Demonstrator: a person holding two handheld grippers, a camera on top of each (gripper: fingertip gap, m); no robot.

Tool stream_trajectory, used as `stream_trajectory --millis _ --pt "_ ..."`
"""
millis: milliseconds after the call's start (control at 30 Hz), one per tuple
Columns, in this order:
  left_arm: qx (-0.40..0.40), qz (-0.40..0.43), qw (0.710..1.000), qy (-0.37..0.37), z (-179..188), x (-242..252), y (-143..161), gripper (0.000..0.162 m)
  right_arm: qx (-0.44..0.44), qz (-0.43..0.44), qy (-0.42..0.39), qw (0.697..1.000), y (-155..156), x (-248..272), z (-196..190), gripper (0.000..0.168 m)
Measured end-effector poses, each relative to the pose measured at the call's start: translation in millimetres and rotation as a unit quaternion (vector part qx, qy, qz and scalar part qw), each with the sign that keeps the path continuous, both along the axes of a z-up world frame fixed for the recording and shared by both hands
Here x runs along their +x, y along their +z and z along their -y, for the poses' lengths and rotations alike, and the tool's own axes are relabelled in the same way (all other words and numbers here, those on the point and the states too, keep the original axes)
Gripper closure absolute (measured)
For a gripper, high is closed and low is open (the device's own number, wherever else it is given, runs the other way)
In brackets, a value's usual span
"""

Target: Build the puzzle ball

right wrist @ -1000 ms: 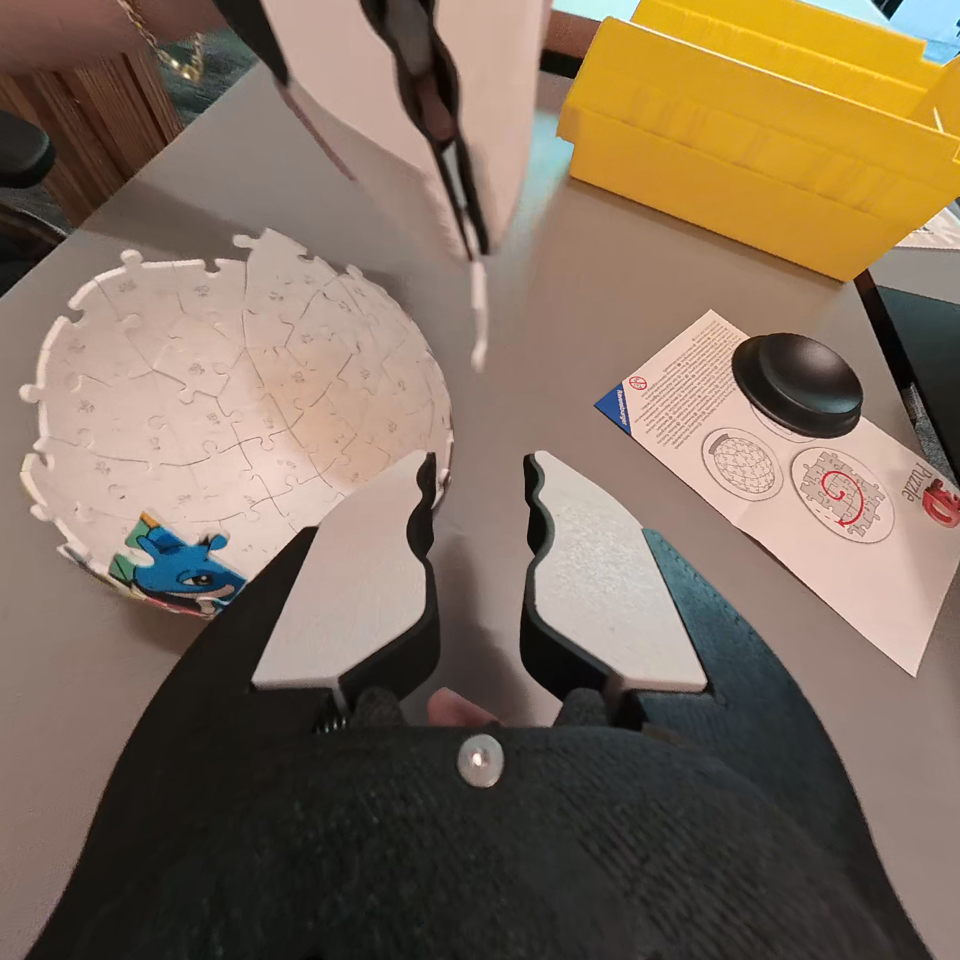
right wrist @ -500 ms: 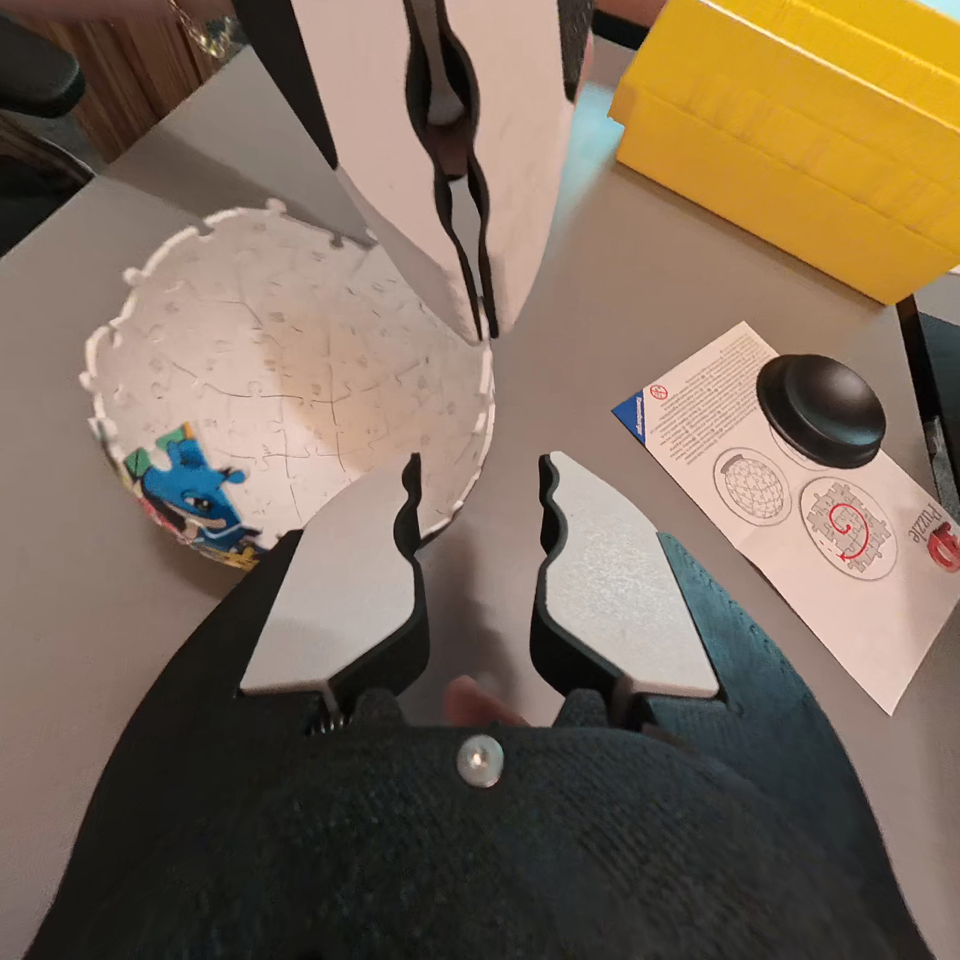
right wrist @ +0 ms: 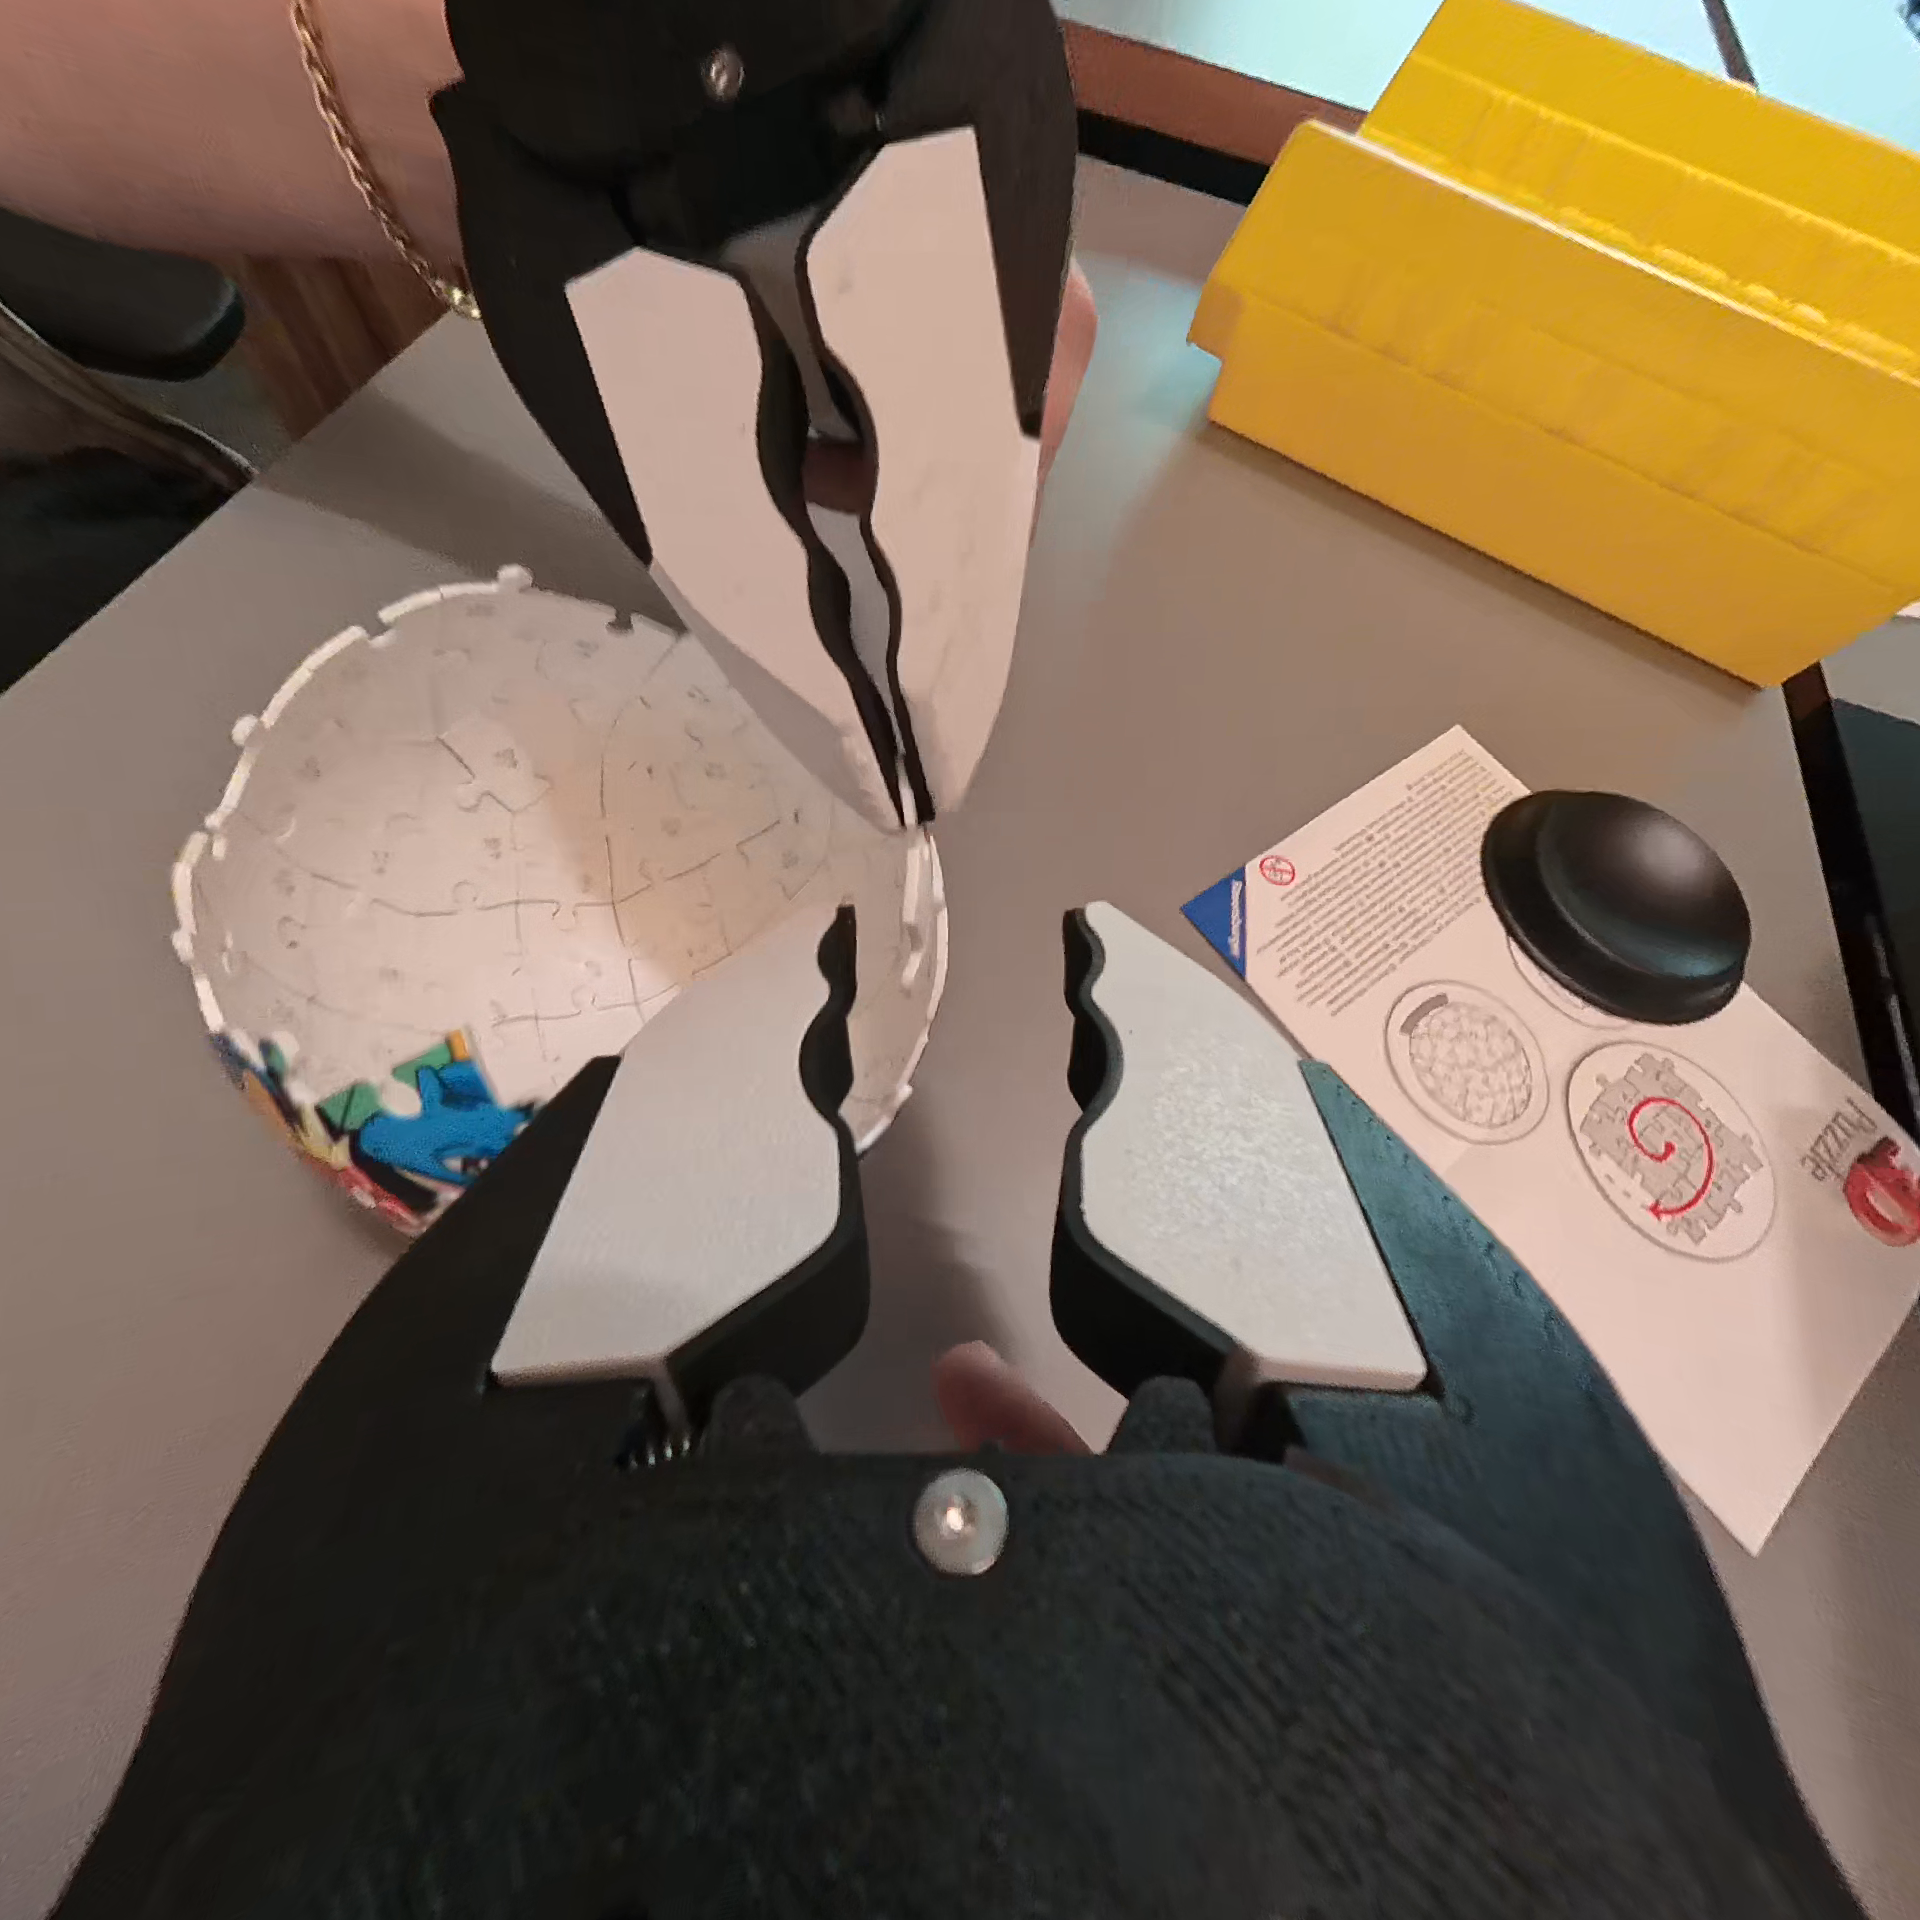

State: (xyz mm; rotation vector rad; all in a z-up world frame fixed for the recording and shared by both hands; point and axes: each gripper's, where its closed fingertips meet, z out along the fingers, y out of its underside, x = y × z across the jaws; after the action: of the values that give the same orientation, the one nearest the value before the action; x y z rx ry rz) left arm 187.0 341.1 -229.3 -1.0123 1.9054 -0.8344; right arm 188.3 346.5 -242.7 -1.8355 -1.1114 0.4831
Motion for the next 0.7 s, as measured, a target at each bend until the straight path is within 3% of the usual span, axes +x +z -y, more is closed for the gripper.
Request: stream_trajectory --millis 400,700 --pt "0.049 -0.031 0.998 0.037 -10 -8 -8 0.160 -0.034 0.063 0.023 0.997 -15 -12 -10 0.144" --pt "0.039 -0.045 0.997 0.055 -13 -9 -10 0.160 -0.044 0.074 0.027 0.996 -19 -13 -11 0.154"
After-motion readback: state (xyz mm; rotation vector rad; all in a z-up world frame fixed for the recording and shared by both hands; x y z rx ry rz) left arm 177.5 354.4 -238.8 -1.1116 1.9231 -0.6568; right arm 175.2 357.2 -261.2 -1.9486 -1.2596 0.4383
